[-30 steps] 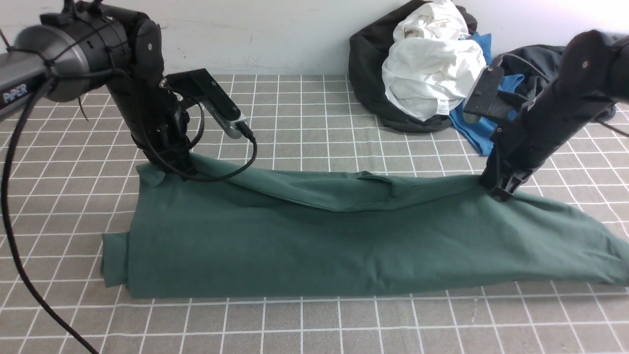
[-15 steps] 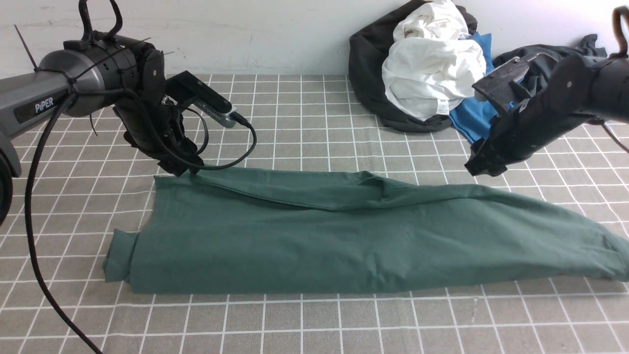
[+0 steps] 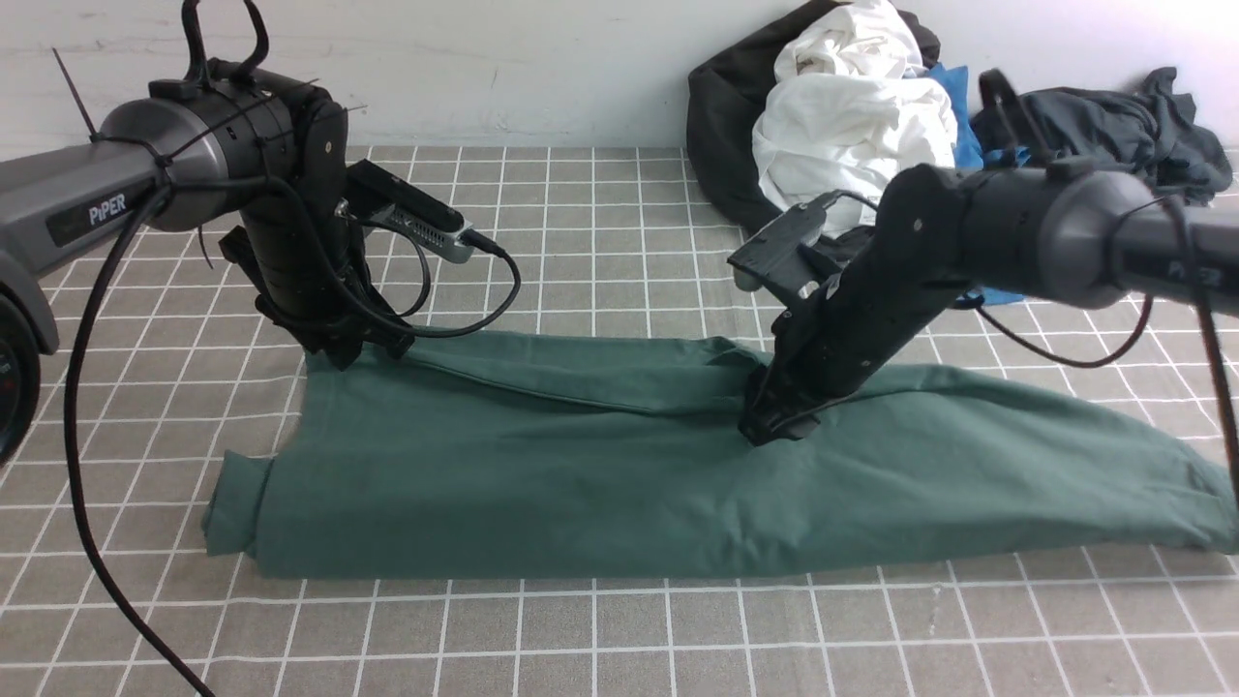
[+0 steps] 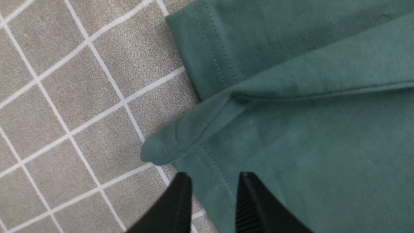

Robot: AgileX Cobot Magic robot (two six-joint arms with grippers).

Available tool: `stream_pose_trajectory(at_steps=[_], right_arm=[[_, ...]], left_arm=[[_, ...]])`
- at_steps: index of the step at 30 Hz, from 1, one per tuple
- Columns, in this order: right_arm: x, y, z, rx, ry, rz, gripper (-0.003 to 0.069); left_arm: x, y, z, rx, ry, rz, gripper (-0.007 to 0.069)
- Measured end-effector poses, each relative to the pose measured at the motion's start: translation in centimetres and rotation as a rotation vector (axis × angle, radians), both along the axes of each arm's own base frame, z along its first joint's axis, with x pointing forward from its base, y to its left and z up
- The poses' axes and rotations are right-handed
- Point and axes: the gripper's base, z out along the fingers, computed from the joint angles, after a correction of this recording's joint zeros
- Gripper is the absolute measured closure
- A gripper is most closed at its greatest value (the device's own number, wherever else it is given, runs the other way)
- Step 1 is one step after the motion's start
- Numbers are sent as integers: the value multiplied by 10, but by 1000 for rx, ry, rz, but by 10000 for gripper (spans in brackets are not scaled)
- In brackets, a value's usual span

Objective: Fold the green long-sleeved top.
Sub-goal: Use both arms to drag the lower edge of the fabric forward and fold it over the upper edge, then use the right arm to clamp the right edge of the fabric

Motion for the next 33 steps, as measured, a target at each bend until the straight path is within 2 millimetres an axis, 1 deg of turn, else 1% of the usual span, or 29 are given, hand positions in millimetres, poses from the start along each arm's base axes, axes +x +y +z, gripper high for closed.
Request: stream_pose_trajectory(at_steps=[2, 4, 6, 7, 9, 11, 12, 14, 15, 16, 17, 20, 21, 22, 24, 26, 27, 28, 29, 30, 31, 32, 33], right_arm=[[5, 1, -6, 13, -35, -27, 291], [17, -1, -12, 54, -113, -113, 291], [25, -4, -12, 81, -169, -166, 291], [32, -9, -10, 112, -208, -224, 291], [40, -15, -4, 147, -239, -285, 291], [51, -24, 8, 185, -256, -346, 291], [52, -25, 10, 187, -252, -355, 291], [61, -31, 26, 206, -252, -379, 291], [66, -37, 40, 206, -237, -387, 291], [67, -40, 52, 200, -218, -384, 291], [66, -44, 67, 182, -179, -375, 291], [55, -56, 95, 119, -79, -351, 291], [51, -60, 100, 93, -46, -347, 291], [45, -68, 111, 60, -23, -342, 291], [35, -81, 124, 11, 17, -346, 292], [27, -100, 142, -2, 0, -379, 300], [22, -108, 148, -1, -4, -397, 306], [20, -110, 151, 0, -8, -401, 307], [10, -125, 160, 3, -13, -436, 318], [2, -132, 165, 5, -12, -455, 324], [-8, -140, 169, 6, -8, -478, 332], [-18, -147, 171, 5, 0, -496, 339], [-32, -156, 172, 1, 16, -521, 346]], left_arm=[[0, 0, 0, 1, 0, -2, 510], [0, 0, 0, 5, 0, -19, 572], [0, 0, 0, 6, -3, -25, 602], [1, 0, -1, 6, -4, -26, 620], [2, 0, -1, 4, -12, -28, 629], [4, -1, -4, 1, -29, -31, 632], [4, -1, -4, 1, -28, -31, 632], [7, -2, -7, -2, -41, -35, 632], [8, -2, -8, -4, -48, -36, 632], [8, -2, -8, -5, -53, -37, 632], [8, -2, -8, -5, -54, -37, 632], [4, -3, -6, 3, -21, -35, 632], [2, -3, -4, 5, -9, -33, 632], [-3, -4, 1, 6, 25, -27, 632], [-11, -6, 15, -14, 49, -18, 632], [-22, -9, 32, -52, 79, -4, 632], [-26, -11, 40, -72, 82, -2, 632], [-28, -12, 41, -74, 86, -2, 632], [-36, -14, 50, -97, 91, -2, 632], [-40, -15, 53, -106, 91, -3, 632], [-46, -16, 54, -119, 101, -4, 632], [-53, -16, 51, -115, 119, -5, 632], [-61, -17, 46, -127, 145, -4, 632]])
